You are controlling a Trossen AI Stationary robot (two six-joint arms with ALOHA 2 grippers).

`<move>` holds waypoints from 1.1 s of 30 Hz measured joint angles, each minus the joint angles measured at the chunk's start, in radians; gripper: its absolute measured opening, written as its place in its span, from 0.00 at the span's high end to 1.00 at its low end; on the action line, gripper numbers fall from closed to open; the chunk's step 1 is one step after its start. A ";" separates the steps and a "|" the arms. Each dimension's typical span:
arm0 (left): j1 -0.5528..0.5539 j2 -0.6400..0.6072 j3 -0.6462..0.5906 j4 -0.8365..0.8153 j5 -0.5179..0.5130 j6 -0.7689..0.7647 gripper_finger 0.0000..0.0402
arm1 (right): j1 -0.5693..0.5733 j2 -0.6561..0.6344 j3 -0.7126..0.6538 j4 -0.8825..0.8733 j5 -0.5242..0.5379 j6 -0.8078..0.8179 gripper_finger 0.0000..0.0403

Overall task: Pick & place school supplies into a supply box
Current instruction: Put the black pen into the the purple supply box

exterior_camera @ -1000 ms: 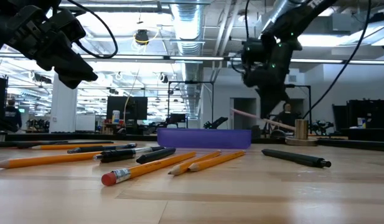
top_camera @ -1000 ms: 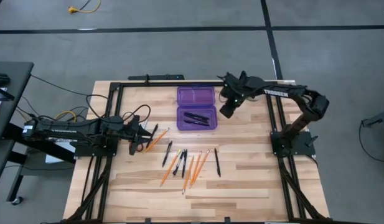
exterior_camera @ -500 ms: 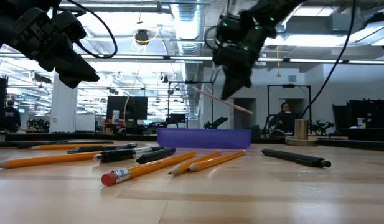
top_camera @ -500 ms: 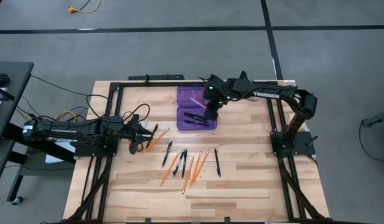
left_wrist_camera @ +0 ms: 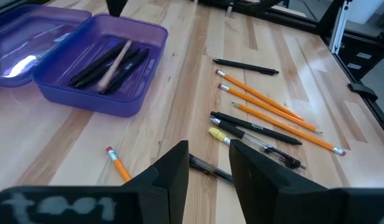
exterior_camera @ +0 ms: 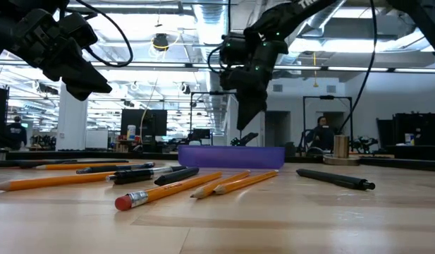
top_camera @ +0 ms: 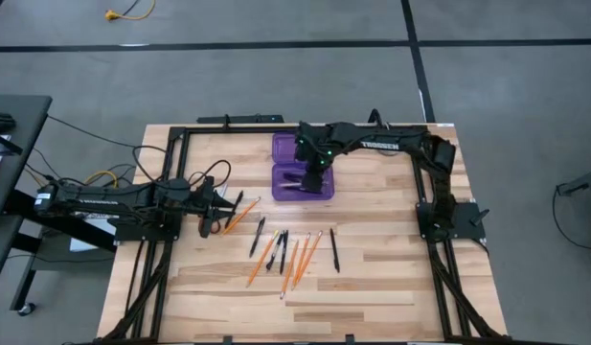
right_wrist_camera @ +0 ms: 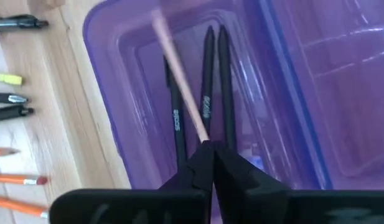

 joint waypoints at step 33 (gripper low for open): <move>0.000 0.000 0.000 0.009 0.080 0.142 0.74 | 0.440 -0.169 0.000 -0.334 0.259 0.970 0.48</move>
